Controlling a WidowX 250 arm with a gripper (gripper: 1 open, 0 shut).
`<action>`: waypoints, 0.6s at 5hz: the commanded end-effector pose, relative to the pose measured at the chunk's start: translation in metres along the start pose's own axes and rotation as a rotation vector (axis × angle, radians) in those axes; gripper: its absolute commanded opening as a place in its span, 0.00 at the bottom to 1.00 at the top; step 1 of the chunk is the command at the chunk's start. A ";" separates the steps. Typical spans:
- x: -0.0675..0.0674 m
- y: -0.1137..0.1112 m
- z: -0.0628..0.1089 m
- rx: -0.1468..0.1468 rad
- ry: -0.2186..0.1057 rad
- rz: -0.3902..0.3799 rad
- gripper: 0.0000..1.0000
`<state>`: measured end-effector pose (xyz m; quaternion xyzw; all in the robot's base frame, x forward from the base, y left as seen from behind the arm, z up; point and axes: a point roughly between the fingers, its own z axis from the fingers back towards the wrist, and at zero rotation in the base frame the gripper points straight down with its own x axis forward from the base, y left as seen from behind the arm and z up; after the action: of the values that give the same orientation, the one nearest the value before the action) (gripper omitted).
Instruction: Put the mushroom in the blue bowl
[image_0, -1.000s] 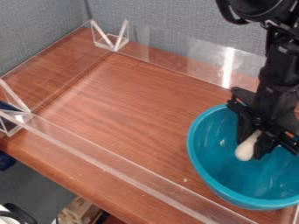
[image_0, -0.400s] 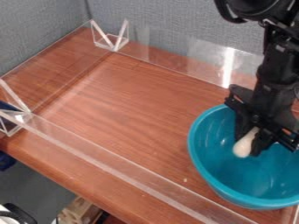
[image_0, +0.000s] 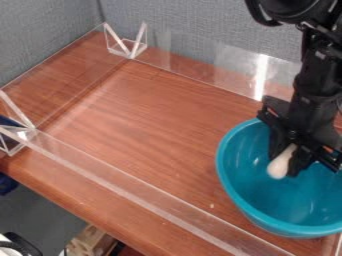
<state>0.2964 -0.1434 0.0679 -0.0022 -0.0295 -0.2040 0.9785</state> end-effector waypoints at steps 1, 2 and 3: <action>0.012 0.003 0.015 -0.003 -0.067 0.013 0.00; 0.011 0.000 0.009 -0.008 -0.058 0.008 0.00; 0.009 -0.004 0.002 -0.015 -0.046 0.001 0.00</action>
<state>0.2988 -0.1478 0.0581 -0.0085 -0.0303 -0.2036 0.9785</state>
